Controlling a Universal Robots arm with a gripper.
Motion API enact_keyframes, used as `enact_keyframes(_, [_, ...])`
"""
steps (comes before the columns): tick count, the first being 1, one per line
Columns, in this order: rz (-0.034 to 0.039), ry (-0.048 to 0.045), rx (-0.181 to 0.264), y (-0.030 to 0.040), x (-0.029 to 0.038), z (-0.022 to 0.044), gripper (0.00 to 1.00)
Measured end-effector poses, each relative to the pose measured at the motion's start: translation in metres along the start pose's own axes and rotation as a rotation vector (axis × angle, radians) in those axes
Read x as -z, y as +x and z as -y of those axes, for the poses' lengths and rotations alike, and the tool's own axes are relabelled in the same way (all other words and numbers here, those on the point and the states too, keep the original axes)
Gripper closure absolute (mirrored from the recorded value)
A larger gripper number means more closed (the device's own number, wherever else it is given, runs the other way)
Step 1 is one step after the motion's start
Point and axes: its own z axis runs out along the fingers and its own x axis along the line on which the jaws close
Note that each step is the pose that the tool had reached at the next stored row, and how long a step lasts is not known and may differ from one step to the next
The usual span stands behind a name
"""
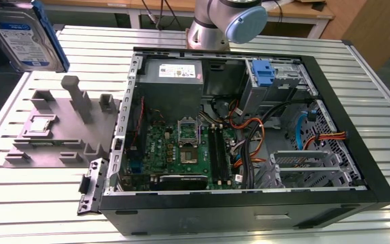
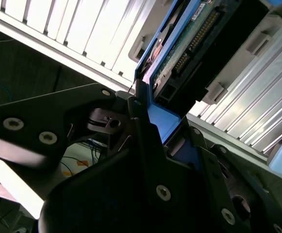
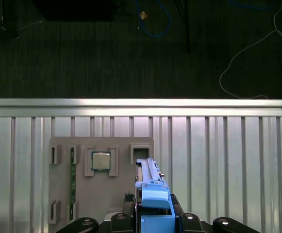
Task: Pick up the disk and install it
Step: 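Pick up the disk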
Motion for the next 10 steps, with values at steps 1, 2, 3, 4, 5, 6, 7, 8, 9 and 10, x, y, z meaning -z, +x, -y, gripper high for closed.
enact_keyframes(1, [-0.0001,0.0,0.0,0.0,0.0005,0.0,0.63])
enact_keyframes(2, [-0.0001,0.0002,0.0,0.0,0.0006,0.0,0.63])
enact_keyframes(3, [0.0,0.0002,0.0,-0.0001,0.0006,0.0,0.63])
enact_keyframes(4, [0.0001,0.0001,0.0,-0.0001,0.0007,0.0,0.63])
enact_keyframes(5, [0.0,0.0,0.0,-0.0001,0.0008,0.0,0.63])
enact_keyframes(6, [-0.0001,0.0,0.0,-0.0001,0.0008,0.0,0.63])
enact_keyframes(7, [-0.0001,0.0,0.0,-0.0001,0.0008,0.0,0.63])
enact_keyframes(8, [-0.0001,0.0,0.0,-0.0001,0.0009,0.0,0.63])
enact_keyframes(9, [-0.0002,-0.0002,0.0,-0.0001,0.0012,0.0,0.63])
enact_keyframes(10, [-0.0003,-0.0002,0.0,-0.0001,0.0016,0.0,0.63])
